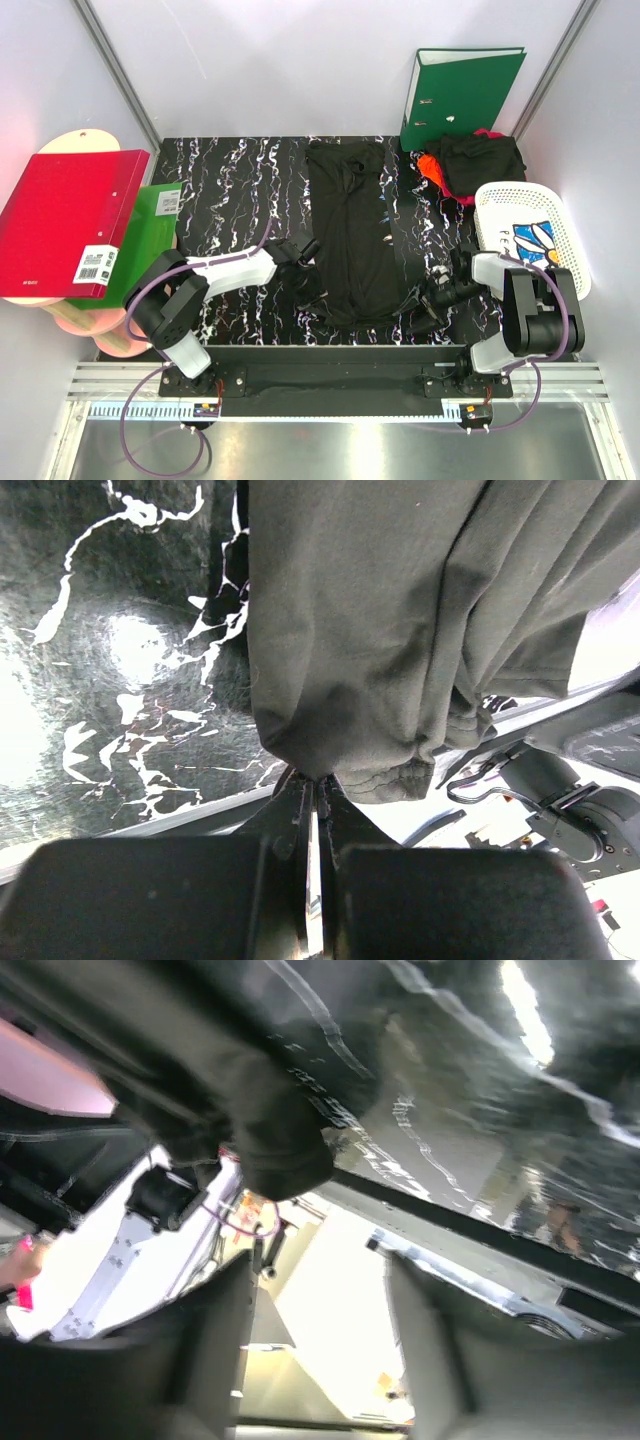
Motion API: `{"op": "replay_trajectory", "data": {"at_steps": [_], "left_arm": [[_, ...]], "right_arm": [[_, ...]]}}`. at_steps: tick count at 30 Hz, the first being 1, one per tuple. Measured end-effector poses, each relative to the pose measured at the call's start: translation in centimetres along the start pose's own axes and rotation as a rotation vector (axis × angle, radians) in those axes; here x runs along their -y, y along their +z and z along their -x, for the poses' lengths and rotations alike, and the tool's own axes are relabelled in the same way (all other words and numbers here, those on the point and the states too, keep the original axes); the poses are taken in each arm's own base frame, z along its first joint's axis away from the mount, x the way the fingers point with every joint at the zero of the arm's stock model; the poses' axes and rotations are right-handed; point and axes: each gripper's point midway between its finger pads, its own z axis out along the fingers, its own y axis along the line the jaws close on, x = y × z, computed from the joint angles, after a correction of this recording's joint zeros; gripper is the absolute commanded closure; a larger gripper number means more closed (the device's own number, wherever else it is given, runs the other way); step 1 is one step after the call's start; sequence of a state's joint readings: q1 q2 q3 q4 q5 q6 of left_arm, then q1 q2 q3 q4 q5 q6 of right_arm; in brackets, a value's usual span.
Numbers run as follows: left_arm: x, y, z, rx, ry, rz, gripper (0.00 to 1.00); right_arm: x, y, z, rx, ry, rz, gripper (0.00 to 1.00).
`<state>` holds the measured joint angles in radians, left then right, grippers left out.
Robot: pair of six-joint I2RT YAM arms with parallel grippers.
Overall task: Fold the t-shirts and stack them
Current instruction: Grab the bottom of the folded rectangular tshirt with both arms
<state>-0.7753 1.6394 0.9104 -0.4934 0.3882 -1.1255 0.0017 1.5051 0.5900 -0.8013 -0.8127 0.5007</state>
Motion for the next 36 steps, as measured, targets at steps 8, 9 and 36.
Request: {"op": "replay_trajectory", "data": {"at_steps": [8, 9, 36], "left_arm": [[-0.5, 0.3, -0.2, -0.010, 0.016, 0.018, 1.00], [-0.6, 0.4, -0.2, -0.012, 0.016, 0.022, 1.00], [-0.2, 0.0, 0.7, -0.014, 0.042, 0.038, 1.00]], "right_arm": [[0.9, 0.1, 1.4, 0.062, 0.034, -0.076, 0.18], [0.8, 0.1, 1.6, 0.065, 0.036, -0.079, 0.18], [-3.6, 4.1, 5.4, 0.052, -0.310, 0.029, 0.88]]}}
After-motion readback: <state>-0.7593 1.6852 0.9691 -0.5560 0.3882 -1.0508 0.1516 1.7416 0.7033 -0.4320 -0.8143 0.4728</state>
